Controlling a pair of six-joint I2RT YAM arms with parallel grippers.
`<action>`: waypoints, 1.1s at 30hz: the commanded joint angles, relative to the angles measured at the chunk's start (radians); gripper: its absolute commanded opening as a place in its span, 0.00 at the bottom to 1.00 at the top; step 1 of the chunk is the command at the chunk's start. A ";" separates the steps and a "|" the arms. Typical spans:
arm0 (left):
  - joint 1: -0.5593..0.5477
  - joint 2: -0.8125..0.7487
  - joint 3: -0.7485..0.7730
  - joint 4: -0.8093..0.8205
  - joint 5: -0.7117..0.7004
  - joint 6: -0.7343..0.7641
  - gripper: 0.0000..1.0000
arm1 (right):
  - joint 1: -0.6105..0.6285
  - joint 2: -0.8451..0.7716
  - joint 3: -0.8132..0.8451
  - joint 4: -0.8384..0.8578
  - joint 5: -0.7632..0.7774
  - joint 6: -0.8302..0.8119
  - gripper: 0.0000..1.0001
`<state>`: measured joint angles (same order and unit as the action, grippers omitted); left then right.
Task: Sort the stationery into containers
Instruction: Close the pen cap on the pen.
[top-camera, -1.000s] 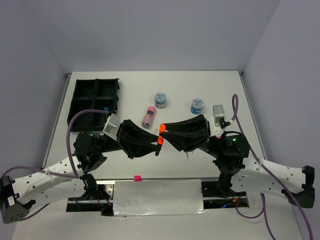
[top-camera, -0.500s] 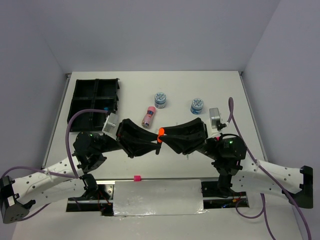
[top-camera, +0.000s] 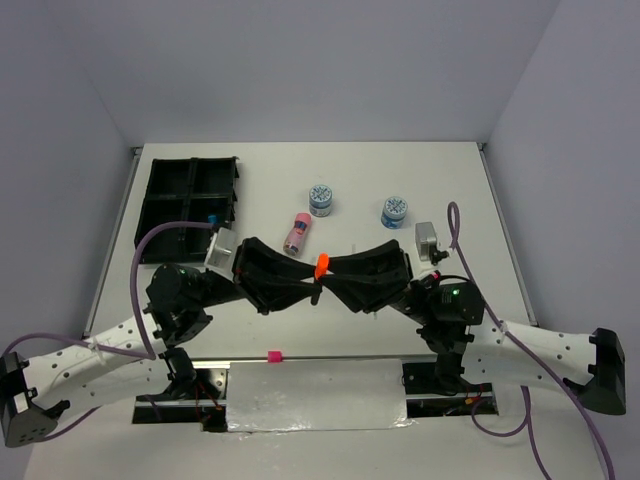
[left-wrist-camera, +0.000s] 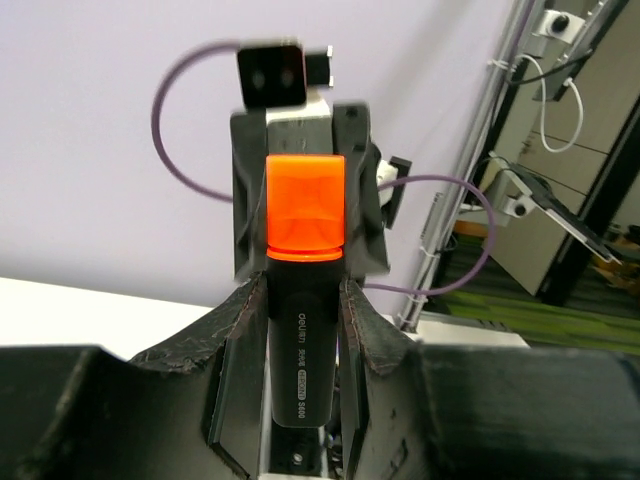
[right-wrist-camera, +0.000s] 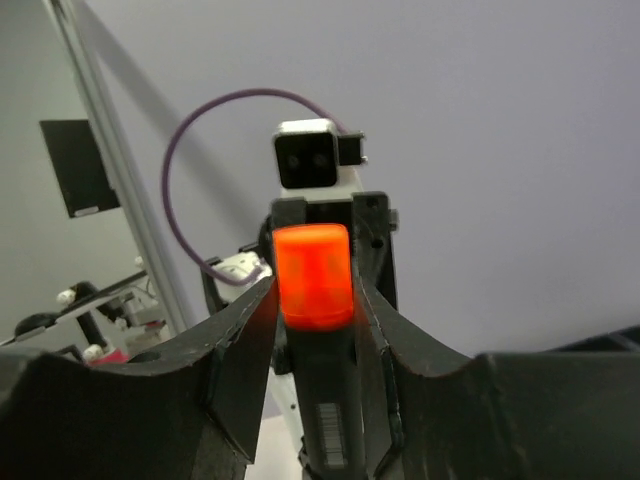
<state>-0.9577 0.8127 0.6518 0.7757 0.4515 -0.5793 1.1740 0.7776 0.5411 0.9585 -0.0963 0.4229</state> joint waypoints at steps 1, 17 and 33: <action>-0.001 -0.035 0.023 0.093 -0.082 0.067 0.00 | 0.019 0.018 -0.024 0.040 0.017 0.020 0.44; -0.001 -0.026 0.069 -0.162 -0.229 0.199 0.00 | 0.024 -0.097 0.108 -0.439 0.312 -0.142 0.81; -0.044 -0.023 0.198 -0.411 -0.605 0.521 0.00 | 0.102 0.225 0.670 -1.027 0.618 -0.064 0.70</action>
<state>-0.9890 0.7944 0.7921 0.3695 -0.0761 -0.1558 1.2549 0.9619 1.1469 0.0597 0.4648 0.3286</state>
